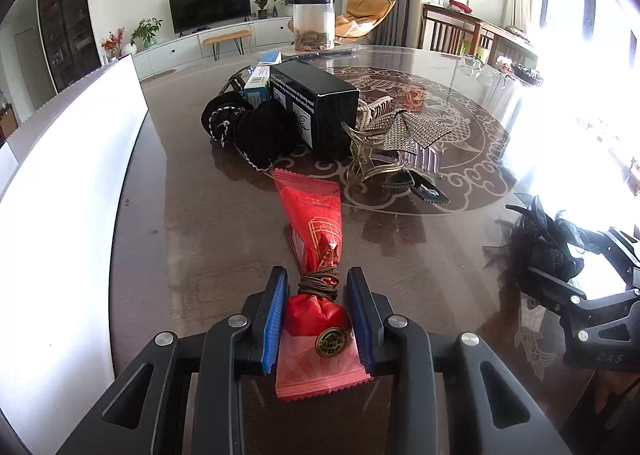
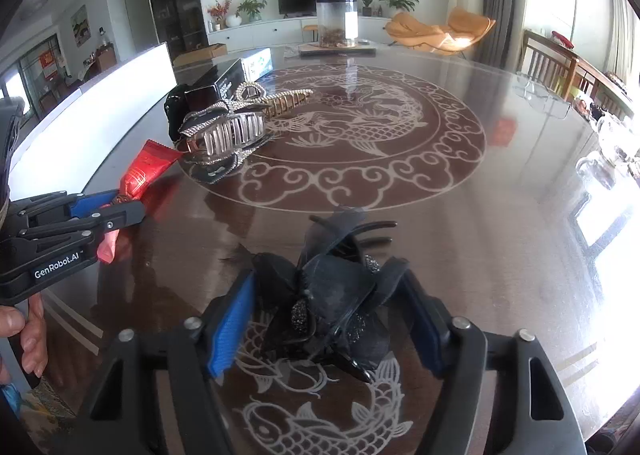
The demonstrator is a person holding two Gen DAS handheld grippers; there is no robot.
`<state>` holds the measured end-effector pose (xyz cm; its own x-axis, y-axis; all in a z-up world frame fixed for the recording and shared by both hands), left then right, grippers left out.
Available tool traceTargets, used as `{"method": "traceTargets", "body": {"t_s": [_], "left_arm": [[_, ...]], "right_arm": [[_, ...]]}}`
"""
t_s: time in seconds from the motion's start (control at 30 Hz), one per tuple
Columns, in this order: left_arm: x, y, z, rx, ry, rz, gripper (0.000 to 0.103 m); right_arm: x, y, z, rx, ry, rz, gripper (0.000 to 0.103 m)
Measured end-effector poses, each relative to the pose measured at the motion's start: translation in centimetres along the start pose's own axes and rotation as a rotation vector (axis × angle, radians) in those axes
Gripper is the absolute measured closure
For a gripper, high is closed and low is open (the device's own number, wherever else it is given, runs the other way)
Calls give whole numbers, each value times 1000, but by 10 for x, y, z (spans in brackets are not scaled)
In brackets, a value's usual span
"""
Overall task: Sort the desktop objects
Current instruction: 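Carry the red bag and black bow clip to the white bin and release them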
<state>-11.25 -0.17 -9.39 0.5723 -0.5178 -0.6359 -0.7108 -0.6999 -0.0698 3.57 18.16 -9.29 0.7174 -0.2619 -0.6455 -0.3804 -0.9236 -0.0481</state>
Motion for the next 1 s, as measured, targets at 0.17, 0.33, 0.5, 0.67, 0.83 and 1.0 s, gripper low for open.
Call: {"method": "traceTargets", "body": {"t_s": [0.17,0.33,0.5,0.67,0.83,1.0], "left_arm": [[22,-1,-14,45,16,-66,6],[15,4,-8,7,53,-97,6],[-1,0,11,-42,99,-50,4],[-7,-21,2,-4,89,19,80],[3,-39,-24,100,85,2,80],[-7,-49,-82,200,11,-29,80]], "right_arm": [[19,-11,-13,20,-38,35,4],[17,-14,-12,14,-33,36,1],[1,-7,-6,-63,41,71,3],[-11,5,0,1,85,-32,64],[-4,-11,-22,-106,112,120,65],[-14,-10,-60,-173,86,161,65]]}}
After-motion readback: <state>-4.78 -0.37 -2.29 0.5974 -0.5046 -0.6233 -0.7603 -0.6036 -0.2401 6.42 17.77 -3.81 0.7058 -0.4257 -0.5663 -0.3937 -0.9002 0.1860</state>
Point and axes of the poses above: each gripper's, at about its wrist camera, not at the fingertips, and z roughly the way its jaws point, y to its left, x to its underside, the point moved 6 cm from there along z, roughly the way its jaws point, and after that the axes turned 5 degrees about x, right-handed, at the moved point
